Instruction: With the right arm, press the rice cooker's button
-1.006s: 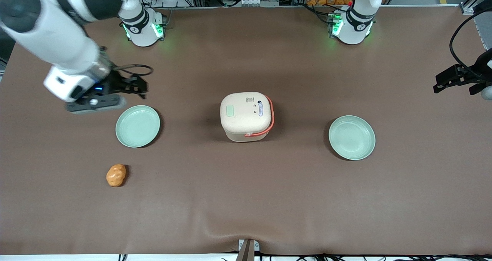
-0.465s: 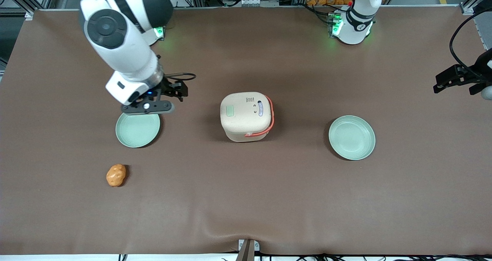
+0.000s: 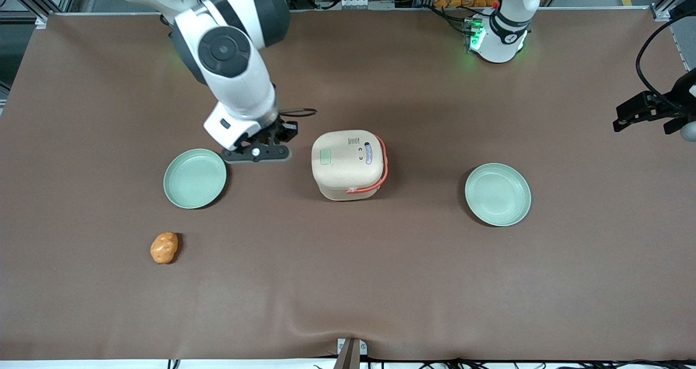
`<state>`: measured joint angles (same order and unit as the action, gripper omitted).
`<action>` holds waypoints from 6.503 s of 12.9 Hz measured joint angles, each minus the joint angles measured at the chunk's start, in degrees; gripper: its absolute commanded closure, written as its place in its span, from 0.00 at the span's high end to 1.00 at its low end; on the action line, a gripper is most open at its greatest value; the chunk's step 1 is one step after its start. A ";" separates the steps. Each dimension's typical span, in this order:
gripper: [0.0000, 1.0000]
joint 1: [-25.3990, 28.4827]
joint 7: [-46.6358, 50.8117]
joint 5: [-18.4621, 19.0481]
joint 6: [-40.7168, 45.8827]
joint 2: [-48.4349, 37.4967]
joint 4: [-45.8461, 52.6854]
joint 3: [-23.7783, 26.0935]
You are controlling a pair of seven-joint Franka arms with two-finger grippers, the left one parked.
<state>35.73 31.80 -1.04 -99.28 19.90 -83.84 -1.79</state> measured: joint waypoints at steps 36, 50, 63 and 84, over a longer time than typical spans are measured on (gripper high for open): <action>0.00 8.34 11.45 0.03 -11.89 10.97 0.03 -0.27; 0.00 8.38 12.47 0.12 -12.07 11.12 0.12 -0.29; 0.20 6.50 12.47 0.05 5.32 7.53 12.96 -1.20; 1.00 -20.32 -20.01 1.32 22.23 -12.64 8.72 -1.83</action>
<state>15.41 11.79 0.28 -77.04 7.26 -75.12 -3.62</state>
